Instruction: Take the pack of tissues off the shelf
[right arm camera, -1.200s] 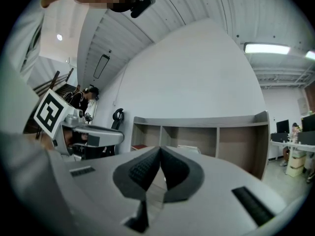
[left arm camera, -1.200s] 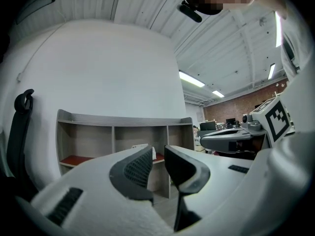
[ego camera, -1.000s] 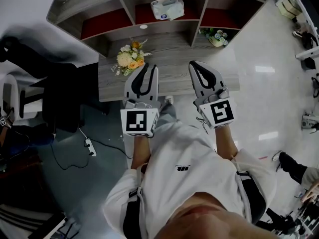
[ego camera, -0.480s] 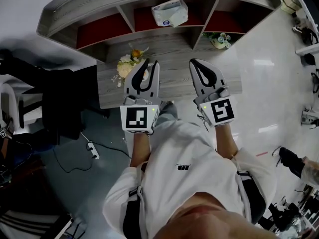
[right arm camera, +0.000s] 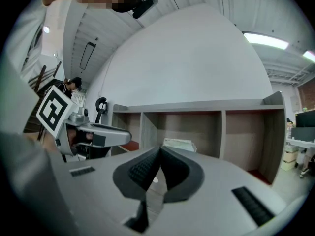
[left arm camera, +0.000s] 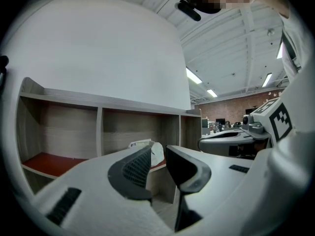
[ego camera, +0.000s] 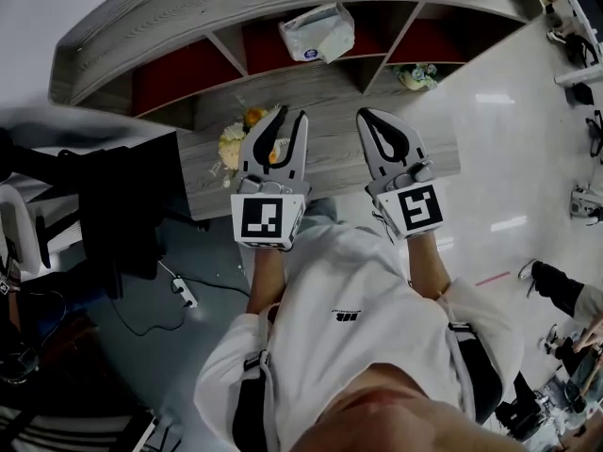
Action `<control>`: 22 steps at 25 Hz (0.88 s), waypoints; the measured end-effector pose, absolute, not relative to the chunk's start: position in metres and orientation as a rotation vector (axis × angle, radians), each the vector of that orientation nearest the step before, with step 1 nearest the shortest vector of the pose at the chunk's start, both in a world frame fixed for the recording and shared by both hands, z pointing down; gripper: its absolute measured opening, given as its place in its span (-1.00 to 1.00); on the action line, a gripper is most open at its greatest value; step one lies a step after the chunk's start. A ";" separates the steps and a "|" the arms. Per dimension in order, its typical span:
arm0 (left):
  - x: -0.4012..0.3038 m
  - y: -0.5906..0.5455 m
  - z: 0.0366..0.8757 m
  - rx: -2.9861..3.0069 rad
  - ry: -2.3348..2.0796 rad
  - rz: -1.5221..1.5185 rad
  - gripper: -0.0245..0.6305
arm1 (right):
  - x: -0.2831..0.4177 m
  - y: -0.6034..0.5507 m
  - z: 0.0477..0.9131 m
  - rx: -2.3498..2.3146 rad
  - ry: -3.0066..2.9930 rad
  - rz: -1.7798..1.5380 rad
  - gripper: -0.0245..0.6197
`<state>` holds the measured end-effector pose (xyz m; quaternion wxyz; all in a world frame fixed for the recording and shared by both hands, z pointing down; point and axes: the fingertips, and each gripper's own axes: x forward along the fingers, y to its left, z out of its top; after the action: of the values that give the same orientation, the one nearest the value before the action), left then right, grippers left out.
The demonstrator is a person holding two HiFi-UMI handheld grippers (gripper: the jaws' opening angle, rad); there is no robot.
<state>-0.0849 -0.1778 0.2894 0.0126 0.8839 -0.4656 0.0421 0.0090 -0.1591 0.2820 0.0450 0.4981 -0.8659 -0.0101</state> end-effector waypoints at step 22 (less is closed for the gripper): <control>-0.088 -0.272 0.320 2.739 -1.399 0.228 -0.58 | -0.003 -0.228 0.310 1.521 -2.574 0.072 -0.85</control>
<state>-0.0879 -0.2715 0.3199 0.0288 0.8877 -0.4535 0.0739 -0.0034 -0.2276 0.3096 0.0753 0.5070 -0.8583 0.0241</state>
